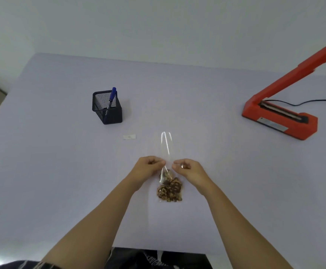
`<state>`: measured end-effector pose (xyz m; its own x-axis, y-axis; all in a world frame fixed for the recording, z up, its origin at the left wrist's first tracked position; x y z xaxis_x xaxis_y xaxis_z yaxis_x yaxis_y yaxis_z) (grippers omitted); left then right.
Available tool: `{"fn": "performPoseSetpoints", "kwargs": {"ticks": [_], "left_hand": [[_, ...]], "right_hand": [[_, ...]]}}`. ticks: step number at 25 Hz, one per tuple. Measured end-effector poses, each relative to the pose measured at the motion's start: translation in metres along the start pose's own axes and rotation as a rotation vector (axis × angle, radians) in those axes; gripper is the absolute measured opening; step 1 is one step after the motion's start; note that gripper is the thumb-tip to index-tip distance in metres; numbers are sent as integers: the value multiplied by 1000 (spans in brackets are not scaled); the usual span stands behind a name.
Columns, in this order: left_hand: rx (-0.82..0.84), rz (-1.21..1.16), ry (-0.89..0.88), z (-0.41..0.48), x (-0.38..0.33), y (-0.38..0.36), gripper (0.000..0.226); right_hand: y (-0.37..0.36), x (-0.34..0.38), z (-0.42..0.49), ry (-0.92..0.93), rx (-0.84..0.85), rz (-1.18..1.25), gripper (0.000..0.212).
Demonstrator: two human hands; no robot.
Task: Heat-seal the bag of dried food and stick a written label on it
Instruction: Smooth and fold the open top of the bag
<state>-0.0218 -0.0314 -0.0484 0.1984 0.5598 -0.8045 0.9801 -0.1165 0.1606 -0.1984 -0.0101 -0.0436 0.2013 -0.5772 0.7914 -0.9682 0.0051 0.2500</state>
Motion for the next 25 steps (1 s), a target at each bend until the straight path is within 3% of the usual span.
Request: {"fn": "performPoseSetpoints", "kwargs": {"ticks": [4, 12, 16, 20, 25], "left_hand": [[80, -12, -24, -7, -1, 1, 16], [40, 79, -227, -11, -11, -3, 20], [-116, 237, -417, -15, -6, -8, 19], [-137, 145, -373, -17, 1, -7, 21], [-171, 188, -364, -18, 11, -3, 22]], "right_hand": [[-2, -2, -5, 45, 15, 83, 3], [4, 2, -9, 142, -73, 121, 5], [1, -3, -14, 153, -98, 161, 6], [2, -10, -12, 145, -15, 64, 19], [0, -4, -12, 209, -46, -39, 14]]}}
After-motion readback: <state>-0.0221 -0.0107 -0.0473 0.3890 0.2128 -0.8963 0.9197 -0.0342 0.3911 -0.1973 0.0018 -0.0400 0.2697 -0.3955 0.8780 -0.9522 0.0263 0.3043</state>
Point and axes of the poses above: each hand's wrist, its own z-axis towards the middle knuckle, its own y-axis out of the back of the hand, x = y × z, the point moved 3 cm from there along z, towards the middle knuckle, and after that the axes turned 10 degrees about -x, right-handed, at the moved point
